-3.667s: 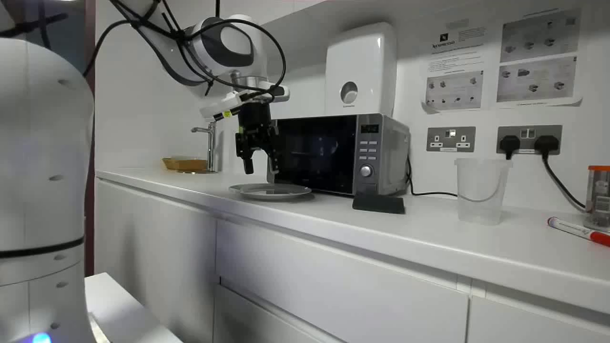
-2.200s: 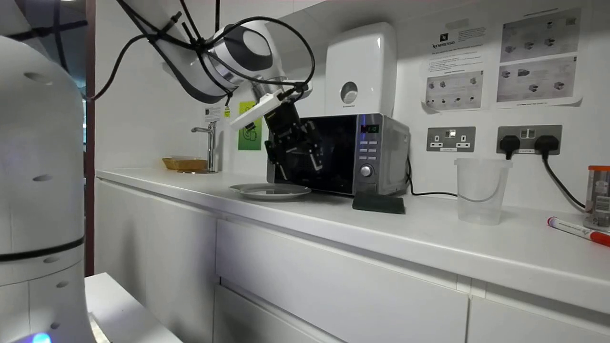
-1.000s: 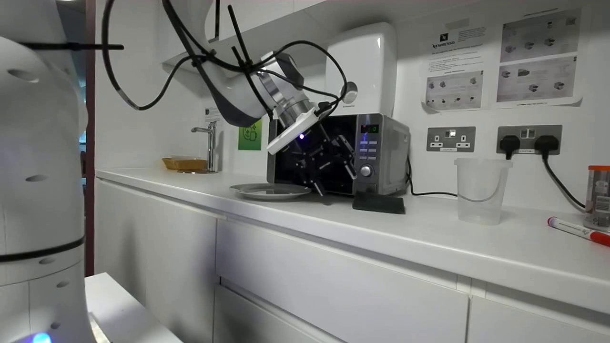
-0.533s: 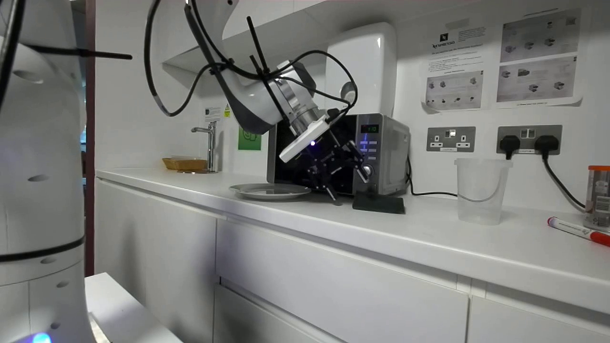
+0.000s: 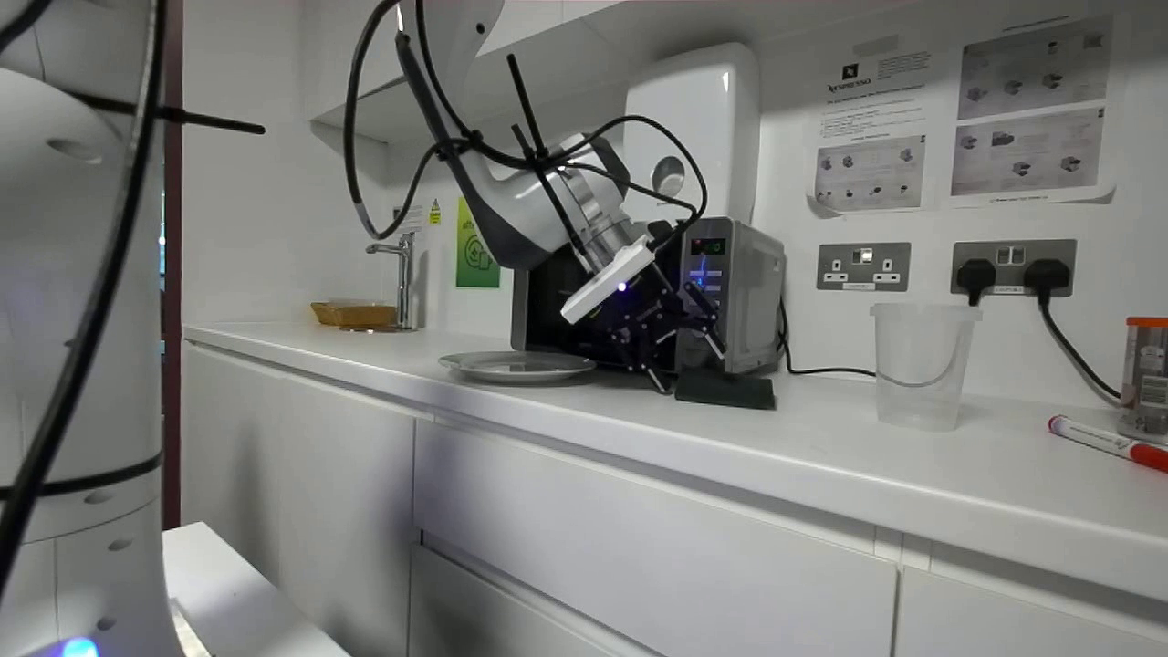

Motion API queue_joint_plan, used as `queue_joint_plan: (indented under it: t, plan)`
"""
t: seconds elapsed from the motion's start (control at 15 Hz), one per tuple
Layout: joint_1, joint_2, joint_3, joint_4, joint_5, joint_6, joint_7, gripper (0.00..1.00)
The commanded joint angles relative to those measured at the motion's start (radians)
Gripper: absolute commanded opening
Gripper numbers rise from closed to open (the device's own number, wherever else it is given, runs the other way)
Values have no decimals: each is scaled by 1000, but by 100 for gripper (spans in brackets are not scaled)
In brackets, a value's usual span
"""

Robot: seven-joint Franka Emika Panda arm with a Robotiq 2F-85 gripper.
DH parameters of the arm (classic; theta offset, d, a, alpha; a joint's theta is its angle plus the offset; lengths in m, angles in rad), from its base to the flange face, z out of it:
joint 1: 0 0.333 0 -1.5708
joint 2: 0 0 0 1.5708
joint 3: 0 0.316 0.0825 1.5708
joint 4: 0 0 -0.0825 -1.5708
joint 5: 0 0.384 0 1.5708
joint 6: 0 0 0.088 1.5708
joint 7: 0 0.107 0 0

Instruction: Pick up an object from the table

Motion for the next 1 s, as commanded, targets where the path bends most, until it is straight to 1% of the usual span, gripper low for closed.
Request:
queue_joint_plan:
  t: [0.0, 0.33, 0.67, 0.73, 0.8, 0.87, 0.93]
  plan:
    - [40, 42, -29, 52, -37, -18, 47, 100]
    - [54, 61, -46, 74, -50, -19, 51, 100]
    - [52, 78, -68, 91, -83, -22, 57, 100]
    - [52, 80, -72, 92, -88, -21, 57, 99]
    - [52, 80, -75, 92, -90, -22, 56, 74]
    - [52, 80, -77, 93, -94, -22, 57, 73]
    - [52, 81, -79, 94, -98, -23, 59, 68]
